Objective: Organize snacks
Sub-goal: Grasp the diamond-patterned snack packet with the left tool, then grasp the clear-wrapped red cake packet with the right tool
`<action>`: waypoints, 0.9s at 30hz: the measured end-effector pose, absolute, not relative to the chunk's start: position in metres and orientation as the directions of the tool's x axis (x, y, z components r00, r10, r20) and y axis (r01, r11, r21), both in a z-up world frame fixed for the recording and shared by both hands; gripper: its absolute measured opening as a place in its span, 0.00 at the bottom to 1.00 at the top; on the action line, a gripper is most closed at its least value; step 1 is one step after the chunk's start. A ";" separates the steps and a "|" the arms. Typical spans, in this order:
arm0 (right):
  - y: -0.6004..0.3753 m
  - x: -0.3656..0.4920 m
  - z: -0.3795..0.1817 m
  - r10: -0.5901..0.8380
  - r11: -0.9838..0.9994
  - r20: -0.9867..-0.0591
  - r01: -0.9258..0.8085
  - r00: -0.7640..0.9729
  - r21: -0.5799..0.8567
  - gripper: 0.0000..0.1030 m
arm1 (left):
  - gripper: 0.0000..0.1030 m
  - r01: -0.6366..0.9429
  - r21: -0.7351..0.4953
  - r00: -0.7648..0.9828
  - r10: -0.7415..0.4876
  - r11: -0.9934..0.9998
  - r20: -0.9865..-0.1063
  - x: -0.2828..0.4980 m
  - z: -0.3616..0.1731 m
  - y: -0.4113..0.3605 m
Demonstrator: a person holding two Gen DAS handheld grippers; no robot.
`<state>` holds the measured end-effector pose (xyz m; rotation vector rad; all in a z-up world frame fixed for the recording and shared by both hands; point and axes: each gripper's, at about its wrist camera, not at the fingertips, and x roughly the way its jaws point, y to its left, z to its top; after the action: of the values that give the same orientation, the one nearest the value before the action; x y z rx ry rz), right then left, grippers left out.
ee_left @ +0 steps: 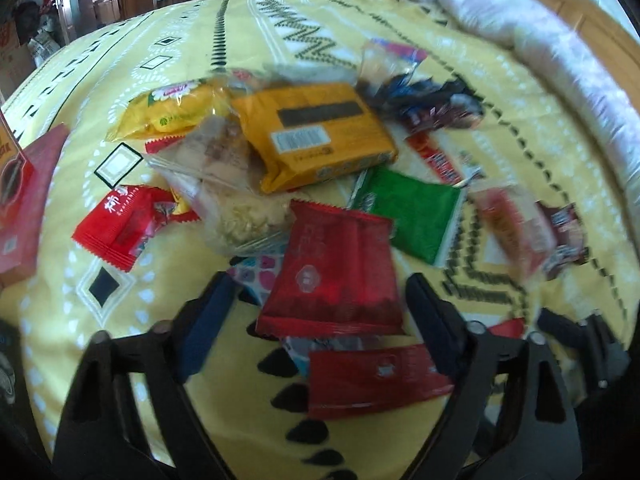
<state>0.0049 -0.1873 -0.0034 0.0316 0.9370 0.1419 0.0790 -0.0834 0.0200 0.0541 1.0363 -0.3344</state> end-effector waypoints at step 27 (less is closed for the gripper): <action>-0.231 0.069 0.012 0.264 0.964 -0.853 -0.105 0.450 0.243 0.61 | 0.38 0.270 -0.266 0.501 -0.371 0.925 -0.782 0.043 0.051 -0.014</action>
<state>0.0688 -0.2312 0.0123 0.1635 1.0819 0.2293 0.0432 -0.0137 0.0506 -0.1143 0.9714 -0.3885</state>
